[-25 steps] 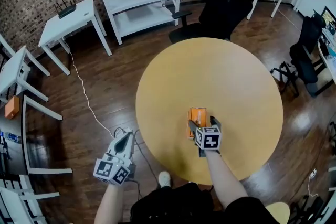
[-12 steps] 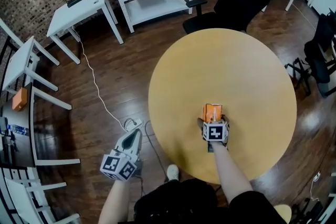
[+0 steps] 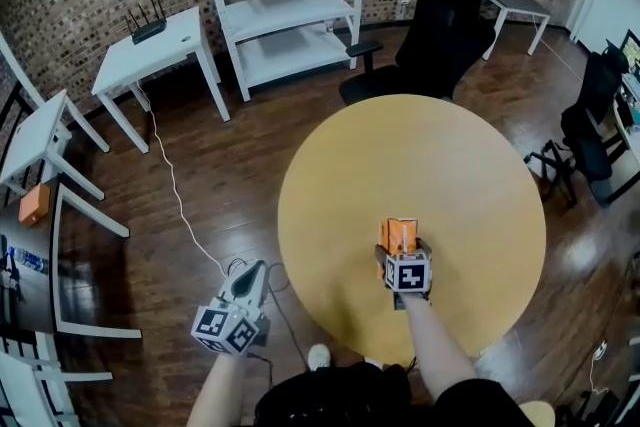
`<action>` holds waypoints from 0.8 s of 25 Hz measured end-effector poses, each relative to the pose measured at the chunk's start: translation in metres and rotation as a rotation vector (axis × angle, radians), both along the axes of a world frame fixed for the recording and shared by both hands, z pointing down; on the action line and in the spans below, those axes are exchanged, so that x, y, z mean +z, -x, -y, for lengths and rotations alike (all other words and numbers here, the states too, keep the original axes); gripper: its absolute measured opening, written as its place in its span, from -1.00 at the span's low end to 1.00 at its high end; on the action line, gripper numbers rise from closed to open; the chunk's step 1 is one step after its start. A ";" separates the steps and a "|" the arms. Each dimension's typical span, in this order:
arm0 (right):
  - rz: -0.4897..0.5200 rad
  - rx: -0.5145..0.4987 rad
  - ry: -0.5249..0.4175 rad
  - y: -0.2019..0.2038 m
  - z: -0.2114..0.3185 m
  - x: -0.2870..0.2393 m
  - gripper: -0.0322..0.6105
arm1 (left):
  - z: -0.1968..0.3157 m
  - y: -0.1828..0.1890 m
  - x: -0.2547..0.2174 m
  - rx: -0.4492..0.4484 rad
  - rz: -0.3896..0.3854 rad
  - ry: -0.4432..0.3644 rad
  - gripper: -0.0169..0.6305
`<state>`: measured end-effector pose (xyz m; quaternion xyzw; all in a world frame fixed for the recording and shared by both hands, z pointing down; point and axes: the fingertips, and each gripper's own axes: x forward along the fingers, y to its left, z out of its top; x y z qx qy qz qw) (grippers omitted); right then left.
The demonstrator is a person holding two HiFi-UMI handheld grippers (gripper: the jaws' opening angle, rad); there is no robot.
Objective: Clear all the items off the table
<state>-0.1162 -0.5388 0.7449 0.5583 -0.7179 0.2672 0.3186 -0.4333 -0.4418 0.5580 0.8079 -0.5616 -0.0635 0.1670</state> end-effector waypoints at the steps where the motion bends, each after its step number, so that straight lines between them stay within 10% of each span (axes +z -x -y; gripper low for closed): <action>1: 0.000 0.007 -0.029 -0.003 0.002 -0.013 0.46 | 0.003 -0.003 -0.006 0.011 -0.004 -0.018 -0.98; 20: -0.027 0.217 -0.466 -0.126 -0.107 -0.173 0.46 | -0.021 -0.143 -0.080 0.355 0.025 -0.237 -0.98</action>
